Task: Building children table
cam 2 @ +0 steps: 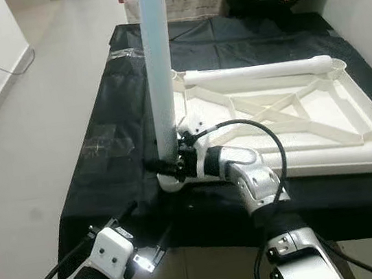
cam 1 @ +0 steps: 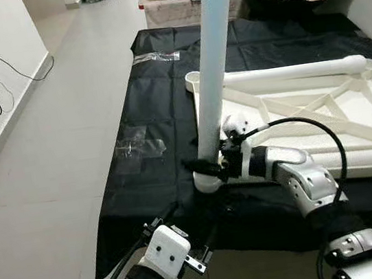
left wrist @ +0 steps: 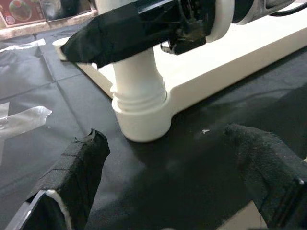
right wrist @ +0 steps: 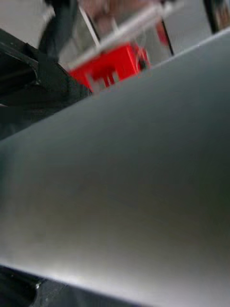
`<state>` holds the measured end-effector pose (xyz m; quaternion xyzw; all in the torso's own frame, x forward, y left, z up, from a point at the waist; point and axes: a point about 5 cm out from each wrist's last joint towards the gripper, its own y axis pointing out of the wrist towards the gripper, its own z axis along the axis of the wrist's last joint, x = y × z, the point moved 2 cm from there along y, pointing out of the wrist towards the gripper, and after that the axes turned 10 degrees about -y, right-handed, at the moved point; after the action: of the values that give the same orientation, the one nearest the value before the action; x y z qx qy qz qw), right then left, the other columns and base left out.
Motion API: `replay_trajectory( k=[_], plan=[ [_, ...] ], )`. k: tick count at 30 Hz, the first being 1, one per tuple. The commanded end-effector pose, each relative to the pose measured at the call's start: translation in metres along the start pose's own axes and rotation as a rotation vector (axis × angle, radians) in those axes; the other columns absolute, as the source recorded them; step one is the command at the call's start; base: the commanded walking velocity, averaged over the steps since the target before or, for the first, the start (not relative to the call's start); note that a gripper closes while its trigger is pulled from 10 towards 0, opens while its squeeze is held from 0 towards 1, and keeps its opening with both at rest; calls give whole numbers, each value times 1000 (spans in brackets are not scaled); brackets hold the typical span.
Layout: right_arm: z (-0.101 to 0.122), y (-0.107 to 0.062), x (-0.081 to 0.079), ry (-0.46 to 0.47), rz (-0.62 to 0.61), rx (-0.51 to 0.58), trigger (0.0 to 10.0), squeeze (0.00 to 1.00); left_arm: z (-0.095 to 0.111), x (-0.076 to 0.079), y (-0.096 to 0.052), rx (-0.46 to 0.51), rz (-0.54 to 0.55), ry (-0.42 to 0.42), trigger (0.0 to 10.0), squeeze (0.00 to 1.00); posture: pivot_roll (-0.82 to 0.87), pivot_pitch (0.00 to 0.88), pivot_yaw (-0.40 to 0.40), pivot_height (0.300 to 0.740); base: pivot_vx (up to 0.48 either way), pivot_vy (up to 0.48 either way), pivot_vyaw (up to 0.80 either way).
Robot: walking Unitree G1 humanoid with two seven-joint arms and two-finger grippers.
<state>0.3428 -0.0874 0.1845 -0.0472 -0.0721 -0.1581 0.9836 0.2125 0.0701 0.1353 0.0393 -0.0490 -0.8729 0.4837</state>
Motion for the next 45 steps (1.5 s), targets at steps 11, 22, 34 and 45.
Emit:
replay_trajectory(
  k=[11, 22, 34, 45],
  plan=[
    [-1, 16, -9, 44, -5, 84, 0, 0, -6, 1, -3, -28, 2, -5, 10000, 0, 100, 150, -51, 740, 0, 0, 0],
    [-43, -68, 48, 111, -1359, -203, 0, 0, -8, 0, -3, -33, 1, -4, 10000, 0, 90, 136, -41, 740, 0, 0, 0],
    [-39, -41, 16, 213, -1446, -116, 10000, 0, -10, 2, -4, -37, -13, 3, 10000, 0, 96, 122, -42, 740, 0, 0, 0],
    [-8, -18, 28, 212, -1031, 177, 10000, 0, -10, 2, -3, -37, -17, 2, 10000, 0, 91, 123, -42, 740, 0, 0, 0]
  ],
)
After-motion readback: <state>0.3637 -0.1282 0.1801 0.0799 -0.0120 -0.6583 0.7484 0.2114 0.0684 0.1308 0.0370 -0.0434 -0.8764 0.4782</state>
